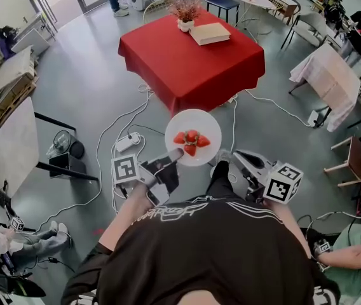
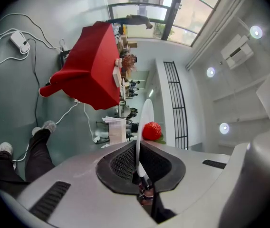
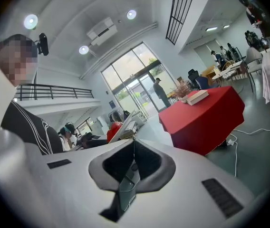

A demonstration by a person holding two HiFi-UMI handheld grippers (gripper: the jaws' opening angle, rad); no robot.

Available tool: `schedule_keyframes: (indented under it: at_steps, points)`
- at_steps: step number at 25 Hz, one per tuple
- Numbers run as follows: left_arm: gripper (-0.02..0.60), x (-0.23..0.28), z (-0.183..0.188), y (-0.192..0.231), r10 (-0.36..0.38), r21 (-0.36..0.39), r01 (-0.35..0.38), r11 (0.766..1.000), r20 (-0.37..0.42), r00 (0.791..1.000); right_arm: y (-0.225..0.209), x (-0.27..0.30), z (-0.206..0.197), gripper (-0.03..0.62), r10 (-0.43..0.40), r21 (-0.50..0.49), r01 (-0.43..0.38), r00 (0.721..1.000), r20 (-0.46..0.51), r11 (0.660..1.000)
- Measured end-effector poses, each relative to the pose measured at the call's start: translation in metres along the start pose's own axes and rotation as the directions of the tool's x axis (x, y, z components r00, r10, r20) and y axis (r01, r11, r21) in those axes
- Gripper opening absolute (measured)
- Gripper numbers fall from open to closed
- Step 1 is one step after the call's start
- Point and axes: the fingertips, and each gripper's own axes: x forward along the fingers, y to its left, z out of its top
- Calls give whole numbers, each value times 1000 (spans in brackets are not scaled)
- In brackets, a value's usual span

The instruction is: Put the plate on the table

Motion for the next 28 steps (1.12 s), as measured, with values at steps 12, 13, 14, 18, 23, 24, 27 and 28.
schedule_keyframes:
  at_steps: [12,13,14,18,23,24,27,28]
  points:
    - [18,40,30,17,42,-17,-42,999,-13,999,-47,30,20,8,35,23,-35,999,-6,999]
    - [18,45,33,19,44,-22,-44,999,-13,999,-53,32,22,8,33,24,-33,999,-12,999]
    - [17,50,36,22,47,-28,-48,998,-11,999,-60,35,23,8,32,28,-31,999,-19,999]
    - [18,69,57,36,74,-55,-74,996,-3,997,-93,51,31,8,30,62,-28,999,-39,998]
    - [18,104,98,44,106,-84,-104,991,24,994,-138,87,62,8,62,87,-57,996,-59,995]
    - [18,112,107,44,113,-87,-110,990,32,993,-148,93,69,8,69,93,-63,996,-65,994]
    - [18,140,137,44,129,-92,-123,988,54,990,-181,116,94,8,92,109,-83,993,-75,991]
    - [18,149,148,45,134,-93,-128,987,61,989,-191,125,103,8,100,113,-91,992,-76,989]
